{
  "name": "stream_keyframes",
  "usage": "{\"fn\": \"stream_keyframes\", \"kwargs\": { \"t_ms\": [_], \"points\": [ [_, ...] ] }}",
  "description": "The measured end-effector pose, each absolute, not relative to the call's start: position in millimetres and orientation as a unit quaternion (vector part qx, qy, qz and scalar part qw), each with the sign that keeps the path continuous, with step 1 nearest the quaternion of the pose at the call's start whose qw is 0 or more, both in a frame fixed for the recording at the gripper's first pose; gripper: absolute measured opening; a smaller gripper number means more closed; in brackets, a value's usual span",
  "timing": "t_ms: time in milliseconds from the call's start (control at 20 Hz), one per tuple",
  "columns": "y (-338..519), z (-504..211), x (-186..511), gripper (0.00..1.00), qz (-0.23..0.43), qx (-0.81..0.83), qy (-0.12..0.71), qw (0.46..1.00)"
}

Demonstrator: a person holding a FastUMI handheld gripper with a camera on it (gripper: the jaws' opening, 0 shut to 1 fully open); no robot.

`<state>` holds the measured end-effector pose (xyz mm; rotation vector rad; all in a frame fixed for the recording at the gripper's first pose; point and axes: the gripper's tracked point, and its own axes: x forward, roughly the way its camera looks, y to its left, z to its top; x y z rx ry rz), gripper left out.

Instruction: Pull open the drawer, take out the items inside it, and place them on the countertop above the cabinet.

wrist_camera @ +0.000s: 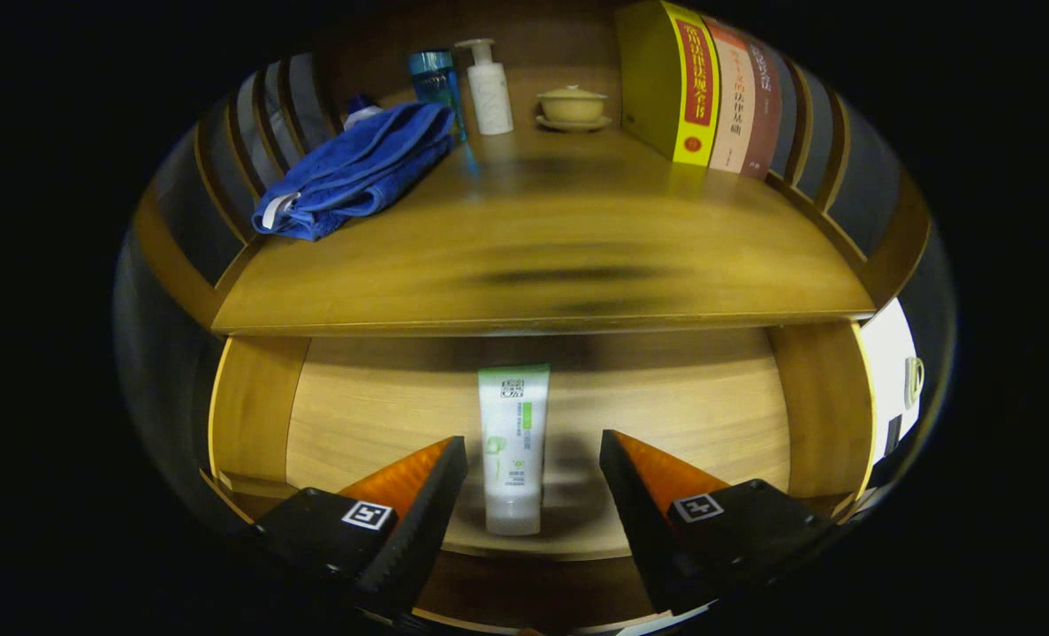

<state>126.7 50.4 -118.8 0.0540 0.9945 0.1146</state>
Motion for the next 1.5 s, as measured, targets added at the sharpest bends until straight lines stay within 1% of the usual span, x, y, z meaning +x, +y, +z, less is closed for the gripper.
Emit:
{"fn": "stream_keyframes", "kwargs": {
  "t_ms": [650,750,800,850,1000,1050,1150,1300,1500],
  "points": [
    [80.9,-161.6,130.5,0.99,0.07,-0.004,0.55,0.832],
    [84.3,-170.9,131.1,0.92,0.068,-0.015,0.559,0.826],
    [85.2,-174.8,131.7,0.83,0.065,-0.02,0.563,0.823],
    [83.6,-173.6,134.6,0.78,0.06,-0.033,0.563,0.824],
    [91.1,-167.5,140.9,0.57,0.07,-0.043,0.559,0.825],
    [94.3,-164.6,142.7,0.56,0.074,-0.043,0.557,0.826],
    [101.8,-155.8,144.5,0.5,0.079,-0.039,0.554,0.828],
    [116.0,-131.5,144.7,0.5,0.091,-0.036,0.547,0.831],
    [132.6,-77.5,149.8,0.5,0.1,-0.029,0.522,0.847]
  ]
}}
